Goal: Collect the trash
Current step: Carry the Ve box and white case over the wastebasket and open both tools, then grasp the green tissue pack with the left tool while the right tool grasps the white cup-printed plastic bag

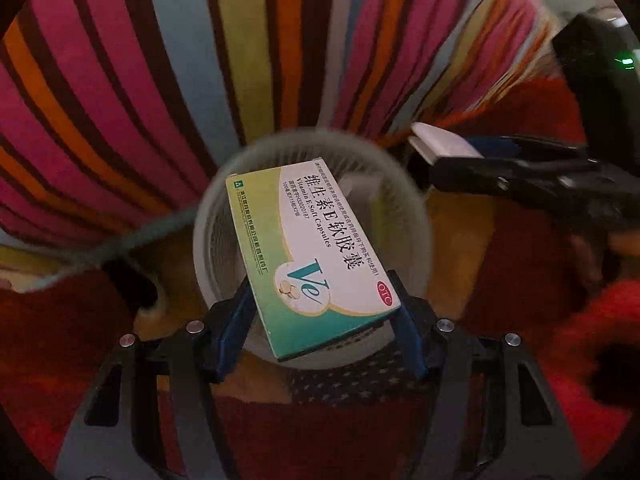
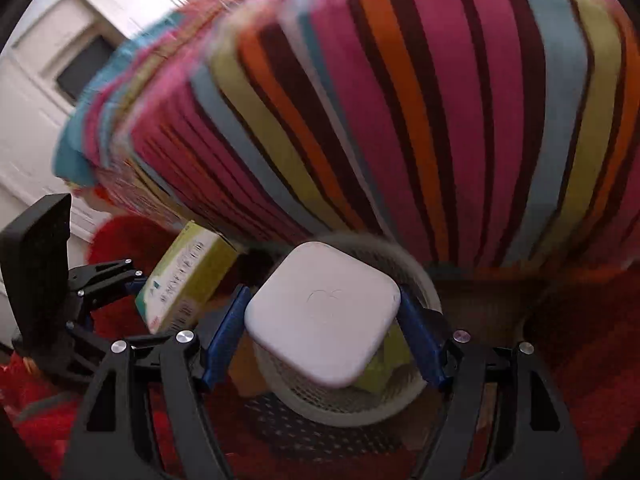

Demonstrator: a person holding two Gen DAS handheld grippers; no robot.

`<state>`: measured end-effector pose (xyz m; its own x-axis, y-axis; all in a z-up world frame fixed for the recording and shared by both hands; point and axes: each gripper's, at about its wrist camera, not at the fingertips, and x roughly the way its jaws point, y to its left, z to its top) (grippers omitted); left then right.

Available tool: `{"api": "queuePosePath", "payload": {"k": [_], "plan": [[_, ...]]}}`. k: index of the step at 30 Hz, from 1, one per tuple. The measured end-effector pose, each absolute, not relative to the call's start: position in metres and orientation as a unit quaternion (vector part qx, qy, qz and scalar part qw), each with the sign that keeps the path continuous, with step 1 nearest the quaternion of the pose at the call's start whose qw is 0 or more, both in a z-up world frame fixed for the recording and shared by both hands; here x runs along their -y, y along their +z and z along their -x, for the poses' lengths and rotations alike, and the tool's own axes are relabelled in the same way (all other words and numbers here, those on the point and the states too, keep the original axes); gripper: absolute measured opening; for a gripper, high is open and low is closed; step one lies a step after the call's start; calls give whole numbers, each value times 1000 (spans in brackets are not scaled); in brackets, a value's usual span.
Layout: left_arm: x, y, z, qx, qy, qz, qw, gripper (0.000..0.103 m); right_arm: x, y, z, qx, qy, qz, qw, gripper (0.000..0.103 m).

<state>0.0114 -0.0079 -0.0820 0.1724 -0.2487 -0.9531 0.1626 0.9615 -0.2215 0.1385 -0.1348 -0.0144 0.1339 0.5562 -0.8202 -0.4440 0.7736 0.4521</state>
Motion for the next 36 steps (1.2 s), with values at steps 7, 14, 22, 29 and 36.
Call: {"api": "queuePosePath", "payload": {"k": [7, 14, 22, 29, 36], "plan": [[16, -134, -20, -682, -134, 43, 718, 62, 115, -58, -139, -623, 326, -14, 711, 70], [16, -135, -26, -683, -142, 43, 715, 77, 118, -62, -136, -633, 330, -12, 700, 70], [14, -130, -26, -677, -127, 35, 724, 91, 116, -68, -140, -642, 320, -11, 697, 91], [15, -115, -25, -656, -118, 17, 746, 91, 122, -56, -137, -644, 336, -3, 688, 91], [2, -17, -29, -558, -116, -26, 821, 91, 138, 32, -143, -545, 406, -8, 733, 91]]}}
